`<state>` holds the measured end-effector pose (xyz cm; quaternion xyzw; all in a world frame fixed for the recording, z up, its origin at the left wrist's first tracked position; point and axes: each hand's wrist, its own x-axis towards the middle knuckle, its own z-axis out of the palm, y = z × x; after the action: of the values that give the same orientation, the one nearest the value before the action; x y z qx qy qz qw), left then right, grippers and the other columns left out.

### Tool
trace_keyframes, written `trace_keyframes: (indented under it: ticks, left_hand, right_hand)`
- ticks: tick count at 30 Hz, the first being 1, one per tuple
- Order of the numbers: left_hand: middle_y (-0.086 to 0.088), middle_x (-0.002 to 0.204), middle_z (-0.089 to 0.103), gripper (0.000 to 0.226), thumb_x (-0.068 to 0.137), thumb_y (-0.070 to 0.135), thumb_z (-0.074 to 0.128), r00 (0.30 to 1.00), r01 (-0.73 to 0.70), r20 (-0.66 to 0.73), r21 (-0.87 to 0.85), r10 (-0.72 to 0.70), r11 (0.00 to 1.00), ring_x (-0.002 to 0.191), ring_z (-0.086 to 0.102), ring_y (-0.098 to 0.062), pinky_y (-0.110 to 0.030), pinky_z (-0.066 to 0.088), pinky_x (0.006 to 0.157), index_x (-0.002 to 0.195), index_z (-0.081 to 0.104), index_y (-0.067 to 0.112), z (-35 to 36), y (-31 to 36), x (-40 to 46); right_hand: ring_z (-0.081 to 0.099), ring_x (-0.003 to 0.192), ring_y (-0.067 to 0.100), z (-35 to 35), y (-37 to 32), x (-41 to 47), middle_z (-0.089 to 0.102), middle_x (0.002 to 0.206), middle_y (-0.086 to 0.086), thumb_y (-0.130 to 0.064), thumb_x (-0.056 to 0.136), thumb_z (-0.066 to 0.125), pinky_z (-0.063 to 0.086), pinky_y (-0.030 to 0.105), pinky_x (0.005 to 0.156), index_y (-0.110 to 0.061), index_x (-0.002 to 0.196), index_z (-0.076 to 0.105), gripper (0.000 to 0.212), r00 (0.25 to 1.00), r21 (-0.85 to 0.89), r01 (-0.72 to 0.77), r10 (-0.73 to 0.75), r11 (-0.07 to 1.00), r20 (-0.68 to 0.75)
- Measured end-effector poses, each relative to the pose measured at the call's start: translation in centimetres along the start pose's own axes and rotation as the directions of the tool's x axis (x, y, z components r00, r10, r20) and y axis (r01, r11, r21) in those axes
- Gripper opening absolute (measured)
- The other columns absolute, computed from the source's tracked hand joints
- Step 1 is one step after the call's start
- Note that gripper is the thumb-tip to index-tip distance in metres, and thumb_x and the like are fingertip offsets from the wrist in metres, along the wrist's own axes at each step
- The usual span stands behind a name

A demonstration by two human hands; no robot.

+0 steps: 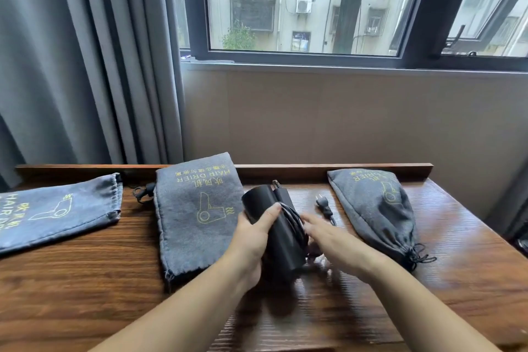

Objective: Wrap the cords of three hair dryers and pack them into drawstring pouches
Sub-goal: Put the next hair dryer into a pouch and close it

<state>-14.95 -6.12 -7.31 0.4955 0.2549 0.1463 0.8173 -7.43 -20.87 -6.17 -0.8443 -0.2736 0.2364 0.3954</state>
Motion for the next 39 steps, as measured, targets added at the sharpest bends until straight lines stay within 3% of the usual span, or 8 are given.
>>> trace_keyframes:
  ticks: [5, 9, 16, 21, 23, 26, 35, 39]
  left_hand:
    - [-0.006, 0.111, 0.072, 0.047, 0.079, 0.039, 0.080, 0.997, -0.081, -0.009, 0.077, 0.082, 0.994, 0.102, 0.070, -0.025, -0.053, 0.055, 0.093, 0.116, 0.054, 0.023, -1.7, 2.0, 0.2]
    - [0.006, 0.110, 0.072, 0.060, 0.066, 0.050, 0.083, 0.983, -0.172, 0.125, 0.376, 0.134, 0.910, 0.102, 0.070, -0.014, -0.045, 0.054, 0.096, 0.116, 0.056, 0.034, -3.3, 3.0, -0.6]
    - [-0.006, 0.115, 0.073, 0.047, 0.082, 0.042, 0.075, 0.880, -0.015, 0.420, 0.492, -0.222, 0.870, 0.107, 0.070, -0.023, -0.043, 0.053, 0.098, 0.123, 0.060, 0.026, -5.1, 4.8, -3.3]
    - [-0.013, 0.094, 0.075, 0.049, 0.074, 0.044, 0.076, 0.822, 0.294, 0.372, 0.373, -0.432, 0.880, 0.075, 0.072, -0.022, -0.032, 0.058, 0.072, 0.107, 0.069, 0.008, -6.7, 5.2, -4.3]
    - [-0.016, 0.093, 0.073, 0.056, 0.072, 0.047, 0.080, 0.789, 0.383, 0.379, 0.313, -0.484, 0.869, 0.072, 0.070, -0.024, -0.031, 0.057, 0.069, 0.102, 0.073, 0.001, -7.4, 5.0, -4.3]
    - [-0.016, 0.099, 0.071, 0.061, 0.065, 0.048, 0.083, 0.748, 0.421, 0.432, 0.280, -0.505, 0.863, 0.079, 0.069, -0.026, -0.035, 0.053, 0.081, 0.103, 0.075, 0.001, -8.0, 4.5, -4.1]
    - [-0.010, 0.093, 0.072, 0.061, 0.055, 0.057, 0.086, 0.690, 0.382, 0.435, 0.462, -0.579, 0.801, 0.075, 0.068, -0.020, -0.032, 0.053, 0.076, 0.094, 0.079, 0.011, -8.8, 4.5, -4.1]
    - [-0.010, 0.088, 0.072, 0.056, 0.057, 0.055, 0.083, 0.695, 0.385, 0.424, 0.464, -0.581, 0.798, 0.070, 0.068, -0.019, -0.030, 0.055, 0.070, 0.090, 0.079, 0.011, -8.9, 4.6, -4.0]
  right_hand:
    - [0.061, 0.094, 0.012, -0.5, -1.0, -1.0, 0.071, 0.098, -0.011, -0.029, 0.090, 0.049, 0.041, 0.030, 0.095, -0.031, 0.117, 0.064, 0.030, 0.980, -0.684, 0.163, -0.195, 0.711, 0.031]
    - [0.061, 0.092, 0.012, -2.3, -1.7, -0.9, 0.070, 0.097, -0.010, -0.043, 0.091, 0.060, 0.047, 0.031, 0.080, -0.029, 0.098, 0.063, 0.016, 0.944, -0.779, 0.229, -0.330, 0.583, 0.030]
    - [0.054, 0.075, -0.006, -4.0, -3.5, -1.3, 0.063, 0.079, -0.018, -0.031, 0.079, 0.082, 0.038, 0.010, 0.066, -0.026, 0.086, 0.069, 0.016, 0.838, -0.532, 0.505, -0.534, 0.679, 0.114]
    - [0.061, 0.076, 0.020, -2.4, -2.4, -1.6, 0.067, 0.079, 0.004, -0.031, 0.065, 0.087, 0.051, 0.043, 0.078, -0.016, 0.081, 0.068, 0.030, 0.891, 0.124, 0.455, -0.450, 0.882, -0.063]
    - [0.060, 0.080, 0.019, -1.8, -1.8, -1.6, 0.064, 0.081, 0.002, -0.032, 0.067, 0.082, 0.049, 0.036, 0.081, -0.017, 0.081, 0.067, 0.025, 0.907, 0.269, 0.419, -0.413, 0.867, -0.080]
    - [0.048, 0.070, 0.008, -0.6, -1.8, -2.0, 0.055, 0.074, -0.011, -0.040, 0.072, 0.075, 0.040, 0.014, 0.064, -0.023, 0.081, 0.063, 0.022, 0.916, 0.273, 0.392, -0.400, 0.878, -0.028]
    - [0.037, 0.045, 0.021, -1.4, -2.5, -2.3, 0.055, 0.067, 0.010, -0.031, 0.067, 0.083, 0.032, 0.022, 0.033, -0.016, 0.076, 0.067, 0.024, 0.943, 0.254, 0.250, -0.294, 0.934, 0.156]
    - [0.038, 0.047, 0.013, -1.6, -2.5, -2.4, 0.059, 0.064, -0.002, -0.021, 0.081, 0.078, 0.030, 0.024, 0.041, -0.015, 0.078, 0.073, 0.008, 0.949, 0.195, 0.279, -0.302, 0.940, 0.096]
